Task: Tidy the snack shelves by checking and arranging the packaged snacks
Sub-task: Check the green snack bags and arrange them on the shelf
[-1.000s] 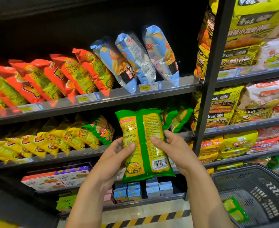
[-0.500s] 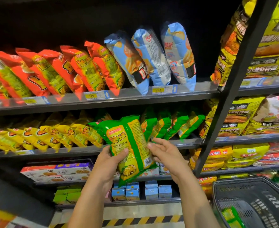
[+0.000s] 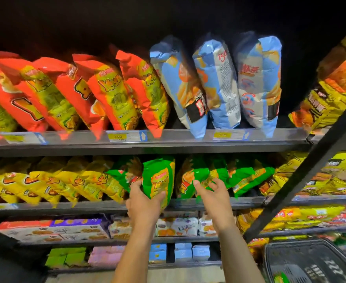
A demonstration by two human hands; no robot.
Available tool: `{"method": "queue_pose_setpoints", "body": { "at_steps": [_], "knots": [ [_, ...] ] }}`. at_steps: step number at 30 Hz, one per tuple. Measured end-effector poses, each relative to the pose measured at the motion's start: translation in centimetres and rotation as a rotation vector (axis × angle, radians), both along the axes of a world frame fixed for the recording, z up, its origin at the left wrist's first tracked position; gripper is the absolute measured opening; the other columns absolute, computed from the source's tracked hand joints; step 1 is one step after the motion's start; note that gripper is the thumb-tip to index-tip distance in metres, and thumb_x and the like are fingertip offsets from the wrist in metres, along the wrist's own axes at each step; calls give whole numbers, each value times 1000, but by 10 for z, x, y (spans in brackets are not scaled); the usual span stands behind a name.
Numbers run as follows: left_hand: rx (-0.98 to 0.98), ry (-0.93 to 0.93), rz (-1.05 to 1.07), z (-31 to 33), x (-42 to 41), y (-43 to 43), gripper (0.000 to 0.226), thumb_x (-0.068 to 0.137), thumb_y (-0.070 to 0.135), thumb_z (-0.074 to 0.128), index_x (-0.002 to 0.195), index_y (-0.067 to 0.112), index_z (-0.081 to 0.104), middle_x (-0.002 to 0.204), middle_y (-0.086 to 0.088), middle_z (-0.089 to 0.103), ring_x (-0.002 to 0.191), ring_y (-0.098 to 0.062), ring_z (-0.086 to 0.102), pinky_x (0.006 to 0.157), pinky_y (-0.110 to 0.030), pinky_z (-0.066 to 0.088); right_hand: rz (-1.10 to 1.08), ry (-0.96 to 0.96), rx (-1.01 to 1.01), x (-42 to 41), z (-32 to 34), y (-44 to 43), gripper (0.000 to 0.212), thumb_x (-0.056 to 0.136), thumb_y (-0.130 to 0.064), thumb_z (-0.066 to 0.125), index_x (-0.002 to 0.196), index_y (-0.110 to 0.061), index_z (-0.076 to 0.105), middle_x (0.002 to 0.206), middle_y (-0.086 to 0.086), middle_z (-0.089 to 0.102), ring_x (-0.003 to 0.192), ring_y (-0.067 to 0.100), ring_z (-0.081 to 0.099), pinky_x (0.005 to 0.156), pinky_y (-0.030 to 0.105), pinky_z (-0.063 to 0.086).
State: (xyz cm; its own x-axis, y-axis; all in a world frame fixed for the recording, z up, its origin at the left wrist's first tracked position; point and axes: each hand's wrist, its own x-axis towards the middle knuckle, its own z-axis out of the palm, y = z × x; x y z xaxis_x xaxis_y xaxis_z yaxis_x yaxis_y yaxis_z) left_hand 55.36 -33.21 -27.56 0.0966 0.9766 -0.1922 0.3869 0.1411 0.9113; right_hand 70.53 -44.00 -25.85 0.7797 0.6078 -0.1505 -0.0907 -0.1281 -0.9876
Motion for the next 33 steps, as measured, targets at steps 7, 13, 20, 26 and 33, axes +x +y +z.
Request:
{"method": "queue_pose_setpoints", "body": {
  "at_steps": [7, 13, 20, 26, 33],
  "knots": [
    [-20, -105, 30, -11, 29, 31, 75, 80, 32, 91, 138, 32, 44, 129, -5, 63, 128, -33, 55, 105, -53, 50, -129, -66, -126, 15, -19, 44, 101, 87, -44, 82, 164, -13, 24, 157, 10, 47, 139, 26, 50, 118, 45, 41],
    [-70, -171, 91, -24, 46, 48, 88, 86, 31, 87, 154, 18, 34, 149, -11, 52, 139, -34, 49, 113, -52, 45, -218, -141, -261, 19, -39, 65, 93, 84, -50, 82, 155, -10, 37, 115, 8, 65, 100, 24, 62, 88, 38, 50],
    [-96, -166, 134, -44, 58, 57, 87, 87, 34, 86, 153, 13, 33, 154, -16, 49, 142, -41, 46, 114, -59, 44, -264, -244, -333, 22, -49, 76, 55, 86, -46, 82, 123, -15, 56, 102, 5, 70, 95, 27, 69, 80, 44, 59],
    [-116, -225, 186, -52, 63, 65, 78, 88, 28, 86, 148, 11, 39, 119, -5, 61, 113, -32, 58, 102, -51, 50, -270, -208, -275, 21, -37, 68, 27, 92, -33, 79, 104, -22, 58, 88, -5, 71, 78, 5, 65, 60, 20, 41],
    [-194, -193, 165, -62, 63, 60, 80, 87, 28, 86, 146, 5, 38, 119, -9, 54, 113, -34, 56, 99, -50, 49, -262, -208, -198, 18, -27, 59, 23, 93, -33, 78, 95, -32, 56, 87, -6, 71, 79, 5, 66, 62, 22, 44]
  ]
}}
